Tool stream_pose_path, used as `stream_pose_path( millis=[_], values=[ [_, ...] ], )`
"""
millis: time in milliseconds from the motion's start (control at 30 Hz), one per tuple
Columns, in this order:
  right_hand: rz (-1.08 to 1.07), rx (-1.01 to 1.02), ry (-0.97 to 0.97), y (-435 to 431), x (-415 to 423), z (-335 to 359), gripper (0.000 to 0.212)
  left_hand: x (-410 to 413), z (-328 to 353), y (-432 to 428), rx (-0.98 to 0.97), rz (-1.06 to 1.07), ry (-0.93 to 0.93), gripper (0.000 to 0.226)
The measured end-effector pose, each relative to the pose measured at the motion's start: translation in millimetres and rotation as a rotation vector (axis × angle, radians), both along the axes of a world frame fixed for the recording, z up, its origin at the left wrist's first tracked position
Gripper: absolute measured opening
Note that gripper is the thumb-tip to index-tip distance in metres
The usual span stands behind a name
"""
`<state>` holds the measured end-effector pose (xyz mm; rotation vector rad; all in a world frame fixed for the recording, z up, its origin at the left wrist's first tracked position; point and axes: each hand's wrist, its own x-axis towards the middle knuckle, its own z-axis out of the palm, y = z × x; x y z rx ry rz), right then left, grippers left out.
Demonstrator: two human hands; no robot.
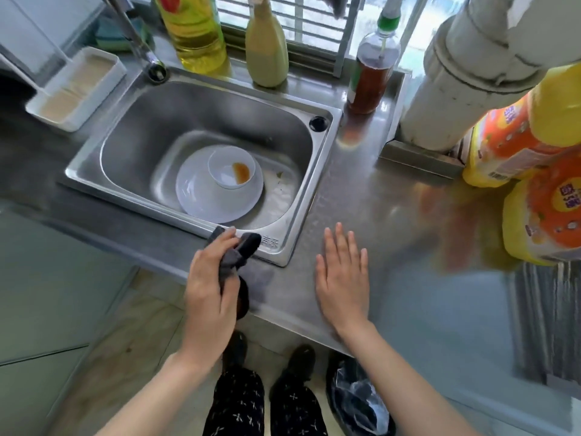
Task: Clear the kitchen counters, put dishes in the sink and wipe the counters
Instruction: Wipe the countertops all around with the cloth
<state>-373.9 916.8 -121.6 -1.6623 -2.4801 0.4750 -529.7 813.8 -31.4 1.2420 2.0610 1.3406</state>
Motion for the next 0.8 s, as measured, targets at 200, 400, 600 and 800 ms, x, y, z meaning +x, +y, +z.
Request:
stream_pose_path(
  millis=[200, 400, 600, 800],
  values=[
    [0.113, 0.064, -0.068, 0.9, -20.3, -2.2, 0.055, -33.2, -72.9, 20.5, -0.572, -0.305, 0.607, 0.065],
    [0.103, 0.039, -0.079, -4.0, -33.7, -6.4, 0.057, -86.0, -85.0, 26.5, -0.627, -0.076, 0.662, 0.056],
    [0.107, 0.035, -0.095, -3.5, -36.0, -7.8, 0.058, -112.1, -82.4, 28.7, -0.660, 0.045, 0.637, 0.058],
    [0.126, 0.031, -0.124, -1.4, -34.9, -7.2, 0.060, 3.3, -82.4, 29.6, -0.508, -0.295, 0.693, 0.055]
  ],
)
